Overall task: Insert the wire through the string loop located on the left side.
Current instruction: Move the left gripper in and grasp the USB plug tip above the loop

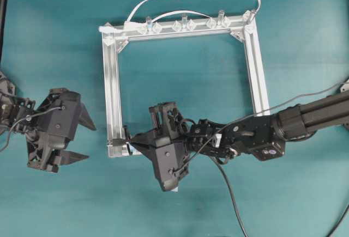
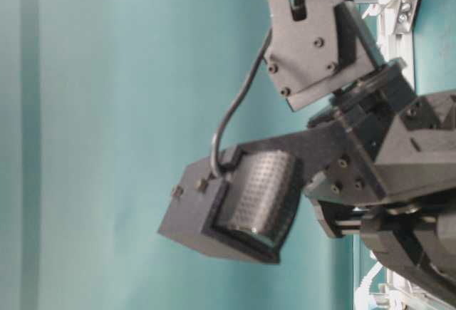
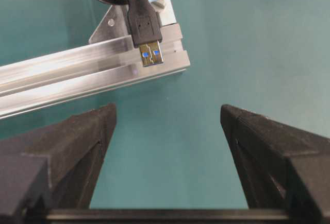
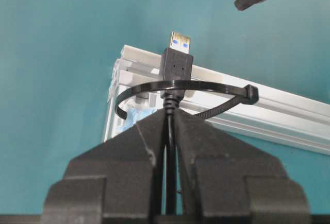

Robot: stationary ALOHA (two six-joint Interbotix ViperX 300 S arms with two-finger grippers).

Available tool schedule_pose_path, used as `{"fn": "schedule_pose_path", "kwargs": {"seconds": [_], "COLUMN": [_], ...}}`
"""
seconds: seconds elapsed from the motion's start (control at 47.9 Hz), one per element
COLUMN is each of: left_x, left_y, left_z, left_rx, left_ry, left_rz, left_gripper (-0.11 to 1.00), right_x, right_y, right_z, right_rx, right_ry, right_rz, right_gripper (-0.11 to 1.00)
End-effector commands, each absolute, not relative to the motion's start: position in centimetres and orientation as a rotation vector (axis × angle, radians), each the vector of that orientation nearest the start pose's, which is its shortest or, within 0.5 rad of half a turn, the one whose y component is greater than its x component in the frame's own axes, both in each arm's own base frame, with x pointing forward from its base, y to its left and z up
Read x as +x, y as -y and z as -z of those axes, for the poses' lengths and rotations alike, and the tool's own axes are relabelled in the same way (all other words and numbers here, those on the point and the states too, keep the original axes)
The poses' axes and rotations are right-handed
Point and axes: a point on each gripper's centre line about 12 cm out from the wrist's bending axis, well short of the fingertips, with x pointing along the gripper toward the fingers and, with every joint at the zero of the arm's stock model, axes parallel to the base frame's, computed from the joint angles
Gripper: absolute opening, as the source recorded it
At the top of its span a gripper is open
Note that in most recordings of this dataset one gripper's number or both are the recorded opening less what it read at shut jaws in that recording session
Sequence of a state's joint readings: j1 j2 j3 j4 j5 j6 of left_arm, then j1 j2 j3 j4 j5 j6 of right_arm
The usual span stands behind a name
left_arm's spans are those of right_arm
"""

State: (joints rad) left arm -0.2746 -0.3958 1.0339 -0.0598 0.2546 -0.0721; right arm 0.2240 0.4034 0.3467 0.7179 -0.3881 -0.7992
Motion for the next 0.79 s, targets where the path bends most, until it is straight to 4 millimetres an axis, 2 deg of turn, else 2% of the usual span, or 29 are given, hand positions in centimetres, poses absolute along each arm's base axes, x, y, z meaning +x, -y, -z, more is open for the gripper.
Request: {"fn": "schedule_pose_path", "kwargs": {"seconds": [0.0,0.167,0.292,0.48,0.563,0.772], "left_x": [24.7,25.0,25.8,27.4,27.7,28.0], "left_y": [7.3,7.3,7.5,7.8,7.8,7.2], "left_z": [-16.1,-16.1,-15.9,-14.7,-13.7,-13.2], "left_rx": [-0.016,-0.018,-0.022,-0.015,-0.014,-0.028], "left_ry": [-0.883,-0.858,-0.832,-0.820,-0.835,-0.835], "left_rz": [0.214,0.214,0.213,0.211,0.205,0.181], "left_gripper": [0.85,0.85,0.85,0.85,0.85,0.85], "right_x": [49.4,49.4,49.4,49.5,49.5,49.5], "right_y": [-8.1,-8.1,-8.1,-8.2,-8.2,-8.2], "right_z": [-14.2,-14.3,-14.3,-14.3,-14.3,-14.4], "right_rx": [-0.220,-0.221,-0.222,-0.231,-0.233,-0.231], "right_ry": [-0.394,-0.393,-0.393,-0.389,-0.389,-0.388], "right_rz": [0.009,0.008,0.007,0.002,0.002,0.002], "right_gripper": [0.09,0.09,0.09,0.09,0.09,0.09]}}
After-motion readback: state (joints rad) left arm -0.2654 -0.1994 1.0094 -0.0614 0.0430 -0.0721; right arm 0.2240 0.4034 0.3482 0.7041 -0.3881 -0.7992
